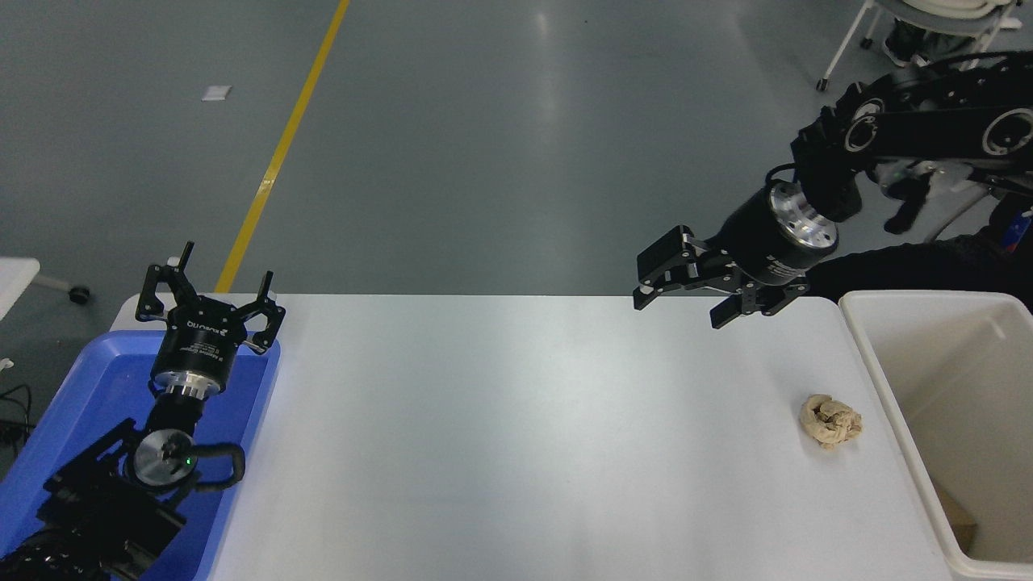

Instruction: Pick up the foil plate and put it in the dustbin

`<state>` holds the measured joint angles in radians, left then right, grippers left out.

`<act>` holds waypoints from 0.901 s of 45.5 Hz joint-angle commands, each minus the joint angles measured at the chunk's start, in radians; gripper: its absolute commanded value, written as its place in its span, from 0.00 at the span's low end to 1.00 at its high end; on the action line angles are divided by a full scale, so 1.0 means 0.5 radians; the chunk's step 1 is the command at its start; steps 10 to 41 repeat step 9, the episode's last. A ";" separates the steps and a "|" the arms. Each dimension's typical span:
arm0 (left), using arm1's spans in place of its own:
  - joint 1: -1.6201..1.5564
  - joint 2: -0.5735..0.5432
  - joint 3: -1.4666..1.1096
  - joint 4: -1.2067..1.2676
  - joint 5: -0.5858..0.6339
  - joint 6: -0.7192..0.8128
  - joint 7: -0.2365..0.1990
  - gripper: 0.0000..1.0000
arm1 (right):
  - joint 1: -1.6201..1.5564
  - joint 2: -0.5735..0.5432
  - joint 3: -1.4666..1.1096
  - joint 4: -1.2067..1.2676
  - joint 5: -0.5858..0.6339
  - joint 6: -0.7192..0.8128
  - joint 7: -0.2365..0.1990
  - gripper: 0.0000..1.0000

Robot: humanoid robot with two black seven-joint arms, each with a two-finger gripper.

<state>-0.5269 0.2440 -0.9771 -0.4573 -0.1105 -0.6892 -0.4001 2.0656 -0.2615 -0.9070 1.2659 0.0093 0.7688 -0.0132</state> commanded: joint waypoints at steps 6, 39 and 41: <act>0.001 0.000 0.000 0.000 -0.003 0.001 0.000 1.00 | 0.290 0.198 -0.002 0.100 0.187 0.033 -0.001 1.00; 0.001 0.000 0.000 0.000 -0.003 0.001 0.000 1.00 | 0.320 0.186 -0.011 0.104 0.187 0.033 -0.001 1.00; 0.001 0.000 0.000 0.000 -0.003 0.001 0.000 1.00 | 0.320 0.186 -0.011 0.104 0.187 0.033 -0.001 1.00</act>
